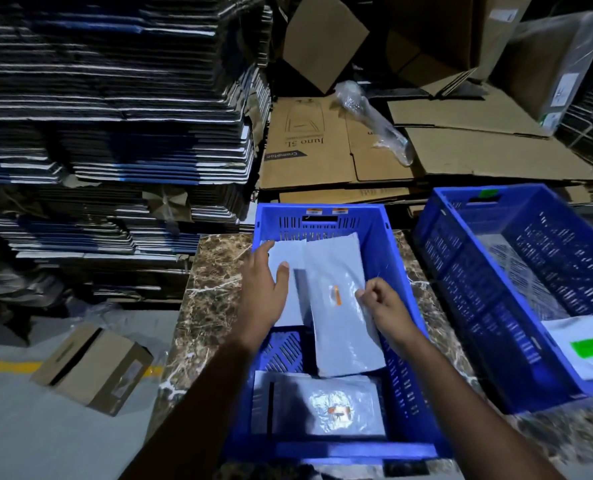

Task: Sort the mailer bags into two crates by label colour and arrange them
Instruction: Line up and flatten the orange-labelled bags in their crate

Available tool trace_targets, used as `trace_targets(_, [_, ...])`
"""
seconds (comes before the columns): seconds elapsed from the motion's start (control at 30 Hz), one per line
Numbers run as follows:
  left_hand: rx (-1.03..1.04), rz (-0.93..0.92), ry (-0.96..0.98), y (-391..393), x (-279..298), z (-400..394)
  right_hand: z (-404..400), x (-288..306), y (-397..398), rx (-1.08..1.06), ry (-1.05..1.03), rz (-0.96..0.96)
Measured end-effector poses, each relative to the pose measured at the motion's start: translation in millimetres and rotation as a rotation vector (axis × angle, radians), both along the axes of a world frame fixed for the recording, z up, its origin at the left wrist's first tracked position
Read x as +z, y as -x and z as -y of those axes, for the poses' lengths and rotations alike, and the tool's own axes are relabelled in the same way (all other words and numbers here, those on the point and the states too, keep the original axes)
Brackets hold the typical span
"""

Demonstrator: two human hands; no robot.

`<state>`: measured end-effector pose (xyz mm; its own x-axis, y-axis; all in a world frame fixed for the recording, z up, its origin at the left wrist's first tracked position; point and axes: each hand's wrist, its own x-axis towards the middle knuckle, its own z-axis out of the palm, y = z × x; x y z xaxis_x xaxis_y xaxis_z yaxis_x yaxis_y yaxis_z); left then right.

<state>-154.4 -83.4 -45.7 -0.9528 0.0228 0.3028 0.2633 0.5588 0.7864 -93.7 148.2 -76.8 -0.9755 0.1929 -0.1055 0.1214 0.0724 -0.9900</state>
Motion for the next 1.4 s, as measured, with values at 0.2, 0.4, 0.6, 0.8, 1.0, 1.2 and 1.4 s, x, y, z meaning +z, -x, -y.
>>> trace_targets(0.2, [0.032, 0.655, -0.494, 2.8, -22.8, -40.2, 5.0, -3.3, 14.9, -0.043, 0.079, 0.052])
trace_targets(0.4, [0.109, 0.598, -0.367, 35.0, -52.2, -57.9, 6.7, -9.7, 32.3, 0.040, -0.318, -0.018])
trace_targets(0.6, [0.144, 0.529, -0.068, 69.6, -65.5, -63.7, 9.7, -33.0, 89.4, -0.049, -0.549, 0.173])
trace_targets(0.8, [0.098, 0.386, 0.295, 86.9, -84.3, -56.7, 12.2, -42.6, 116.2, 0.080, -0.754, 0.272])
trace_targets(1.0, [0.021, 0.356, 0.597, 115.1, -110.2, -59.5, 16.8, -52.9, 139.3, 0.242, -1.159, 0.209])
trace_targets(1.2, [0.009, 0.246, 0.651, 129.4, -136.5, -60.8, 32.0, -86.2, 159.9, 0.277, -1.210, 0.166])
trace_targets(1.4, [0.011, 0.272, 0.611, 133.2, -157.2, -57.2, 34.2, -108.0, 162.8, 0.238, -1.206, 0.170])
